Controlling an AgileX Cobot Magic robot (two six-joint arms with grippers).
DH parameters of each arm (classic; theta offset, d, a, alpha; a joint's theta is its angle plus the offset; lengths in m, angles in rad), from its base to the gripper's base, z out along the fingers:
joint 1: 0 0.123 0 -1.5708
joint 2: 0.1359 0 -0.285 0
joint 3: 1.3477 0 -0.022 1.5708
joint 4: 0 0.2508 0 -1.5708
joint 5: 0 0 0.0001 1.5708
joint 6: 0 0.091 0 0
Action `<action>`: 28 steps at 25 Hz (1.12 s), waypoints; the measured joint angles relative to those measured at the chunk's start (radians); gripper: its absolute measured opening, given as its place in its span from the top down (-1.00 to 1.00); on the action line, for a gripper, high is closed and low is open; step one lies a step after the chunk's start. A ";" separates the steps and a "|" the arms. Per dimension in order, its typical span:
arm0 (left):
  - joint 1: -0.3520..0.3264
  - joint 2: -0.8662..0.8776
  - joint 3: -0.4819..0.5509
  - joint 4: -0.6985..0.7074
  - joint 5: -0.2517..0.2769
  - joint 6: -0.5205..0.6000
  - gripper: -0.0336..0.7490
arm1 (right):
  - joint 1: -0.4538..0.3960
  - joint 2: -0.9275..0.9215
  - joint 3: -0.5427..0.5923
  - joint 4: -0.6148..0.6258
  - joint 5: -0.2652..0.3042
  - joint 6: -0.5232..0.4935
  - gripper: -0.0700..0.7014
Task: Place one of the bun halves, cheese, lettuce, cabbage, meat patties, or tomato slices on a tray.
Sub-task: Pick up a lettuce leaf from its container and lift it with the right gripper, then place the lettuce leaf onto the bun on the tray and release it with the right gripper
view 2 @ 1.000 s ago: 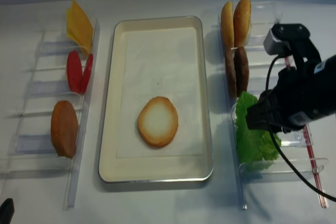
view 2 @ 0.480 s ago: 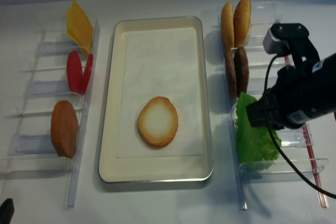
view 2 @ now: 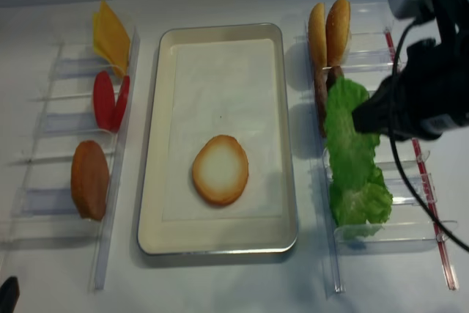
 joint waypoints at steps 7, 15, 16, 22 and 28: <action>0.000 0.000 0.000 0.000 0.000 0.000 0.02 | 0.016 0.000 -0.043 -0.009 -0.002 0.024 0.68; 0.000 0.000 0.000 0.000 0.000 0.000 0.02 | 0.196 0.100 -0.096 -0.039 -0.062 0.105 0.68; 0.000 0.000 0.000 0.000 0.000 0.000 0.02 | 0.223 0.127 -0.114 -0.041 -0.072 0.113 0.68; 0.000 0.000 0.000 0.000 0.000 0.000 0.02 | 0.370 0.284 -0.246 -0.063 -0.111 0.164 0.69; 0.000 0.000 0.000 0.000 0.000 0.000 0.02 | 0.494 0.452 -0.380 -0.065 -0.138 0.189 0.69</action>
